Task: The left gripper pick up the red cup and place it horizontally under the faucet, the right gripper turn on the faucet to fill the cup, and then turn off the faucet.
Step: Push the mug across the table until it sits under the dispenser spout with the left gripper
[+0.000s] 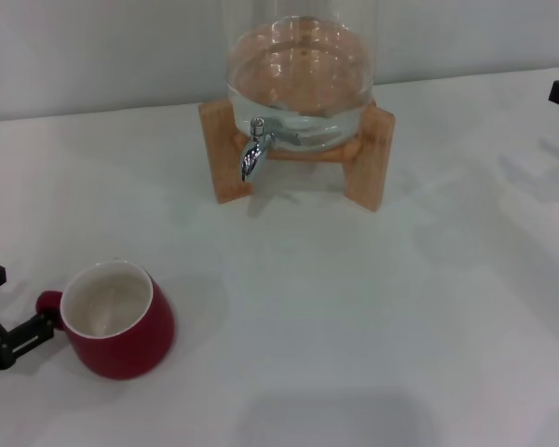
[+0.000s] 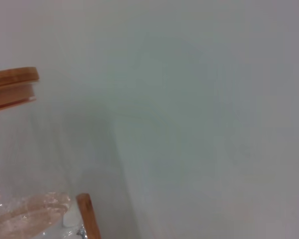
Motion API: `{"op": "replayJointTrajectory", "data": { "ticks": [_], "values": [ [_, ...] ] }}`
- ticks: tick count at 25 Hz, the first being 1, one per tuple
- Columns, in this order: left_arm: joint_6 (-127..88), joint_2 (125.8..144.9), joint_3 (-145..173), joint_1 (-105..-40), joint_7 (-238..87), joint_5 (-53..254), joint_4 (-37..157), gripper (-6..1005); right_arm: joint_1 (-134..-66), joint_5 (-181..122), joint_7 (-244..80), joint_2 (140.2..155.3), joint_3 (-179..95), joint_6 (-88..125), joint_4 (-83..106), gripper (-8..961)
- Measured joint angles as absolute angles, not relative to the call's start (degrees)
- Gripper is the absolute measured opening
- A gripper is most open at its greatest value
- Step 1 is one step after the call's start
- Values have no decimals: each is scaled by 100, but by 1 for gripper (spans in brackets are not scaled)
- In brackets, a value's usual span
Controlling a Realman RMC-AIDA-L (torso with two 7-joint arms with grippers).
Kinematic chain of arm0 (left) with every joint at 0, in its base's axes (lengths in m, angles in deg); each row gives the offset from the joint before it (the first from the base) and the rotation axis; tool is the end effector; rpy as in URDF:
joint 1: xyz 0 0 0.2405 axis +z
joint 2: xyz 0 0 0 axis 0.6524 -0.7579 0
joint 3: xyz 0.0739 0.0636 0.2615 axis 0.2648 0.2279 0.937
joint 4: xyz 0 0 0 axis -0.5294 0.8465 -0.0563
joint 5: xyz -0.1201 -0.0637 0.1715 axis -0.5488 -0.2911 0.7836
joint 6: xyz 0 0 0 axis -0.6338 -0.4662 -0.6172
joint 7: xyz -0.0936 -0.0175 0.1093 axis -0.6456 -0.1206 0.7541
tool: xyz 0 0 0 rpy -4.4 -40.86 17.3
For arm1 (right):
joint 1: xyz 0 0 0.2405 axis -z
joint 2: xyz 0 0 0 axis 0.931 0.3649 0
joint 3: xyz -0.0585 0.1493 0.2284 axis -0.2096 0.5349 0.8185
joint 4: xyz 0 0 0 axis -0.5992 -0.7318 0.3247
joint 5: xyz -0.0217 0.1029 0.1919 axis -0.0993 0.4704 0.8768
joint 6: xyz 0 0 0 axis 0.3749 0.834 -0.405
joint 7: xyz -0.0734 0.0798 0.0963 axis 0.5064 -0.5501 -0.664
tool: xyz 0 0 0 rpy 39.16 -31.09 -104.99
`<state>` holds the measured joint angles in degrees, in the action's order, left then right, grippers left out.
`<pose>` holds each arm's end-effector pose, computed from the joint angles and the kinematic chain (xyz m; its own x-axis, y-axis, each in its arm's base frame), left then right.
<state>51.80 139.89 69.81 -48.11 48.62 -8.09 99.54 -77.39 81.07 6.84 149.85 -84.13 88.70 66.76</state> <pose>-0.3803 0.2869 -0.0098 0.8407 0.2473 0.4818 0.5205 -0.6143 -0.5930 0.3597 0.3337 0.1260 0.5866 -0.2571 -0.7680 -0.7969 -0.3524 -0.4907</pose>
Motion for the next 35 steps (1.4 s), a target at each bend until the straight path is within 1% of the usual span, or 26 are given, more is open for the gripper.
{"op": "replayJointTrajectory", "data": {
  "ticks": [6, 24, 31, 35],
  "values": [
    [5272, 13989, 6994, -4816, 4871, -820, 9928, 857, -7751, 8097, 683, 14985, -8338, 8865, 6676, 795],
    [5364, 13980, 7009, -4819, 4849, -825, 9920, 224, -7765, 8088, 691, 14985, -8267, 8862, 6671, 795],
    [5379, 13989, 7009, -4819, 4849, -826, 9919, 176, -7765, 8079, 700, 14985, -8267, 8852, 6640, 795],
    [5385, 13989, 7010, -4837, 4849, -828, 9956, 176, -7765, 8089, 706, 14985, -8266, 8852, 6599, 795]
  ]
}}
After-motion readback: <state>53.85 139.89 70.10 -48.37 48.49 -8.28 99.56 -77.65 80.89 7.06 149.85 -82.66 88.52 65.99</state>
